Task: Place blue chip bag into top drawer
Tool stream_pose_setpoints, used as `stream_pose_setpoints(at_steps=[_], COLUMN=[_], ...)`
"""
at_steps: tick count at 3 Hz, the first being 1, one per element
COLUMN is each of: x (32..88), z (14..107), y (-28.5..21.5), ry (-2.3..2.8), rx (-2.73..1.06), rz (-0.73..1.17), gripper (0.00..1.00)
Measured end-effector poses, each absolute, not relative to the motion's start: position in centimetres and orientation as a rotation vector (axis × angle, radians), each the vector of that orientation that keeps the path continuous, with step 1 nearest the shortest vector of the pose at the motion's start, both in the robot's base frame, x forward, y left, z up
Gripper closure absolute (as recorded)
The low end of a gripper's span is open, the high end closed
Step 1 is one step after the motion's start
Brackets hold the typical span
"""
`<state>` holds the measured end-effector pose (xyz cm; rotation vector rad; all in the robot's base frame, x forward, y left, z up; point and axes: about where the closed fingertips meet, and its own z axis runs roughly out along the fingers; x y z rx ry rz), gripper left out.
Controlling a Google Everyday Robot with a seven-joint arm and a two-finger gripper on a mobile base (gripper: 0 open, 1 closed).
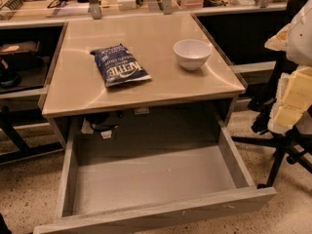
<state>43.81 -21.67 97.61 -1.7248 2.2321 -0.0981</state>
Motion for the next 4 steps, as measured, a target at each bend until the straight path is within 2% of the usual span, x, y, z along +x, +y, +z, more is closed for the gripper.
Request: stream_pose_setpoints(at_steps=[2,3,4], x=[43.6,45.1,47.8], z=[97.9,98.3,97.9], y=[-21.3,-18.4,-13.3], ry=[2.199,2.143,2.066], rx=[-1.764,-1.837,-1.943], rz=[-0.130,-0.112,-0.066], gripper=[0.00,0.00,0.00])
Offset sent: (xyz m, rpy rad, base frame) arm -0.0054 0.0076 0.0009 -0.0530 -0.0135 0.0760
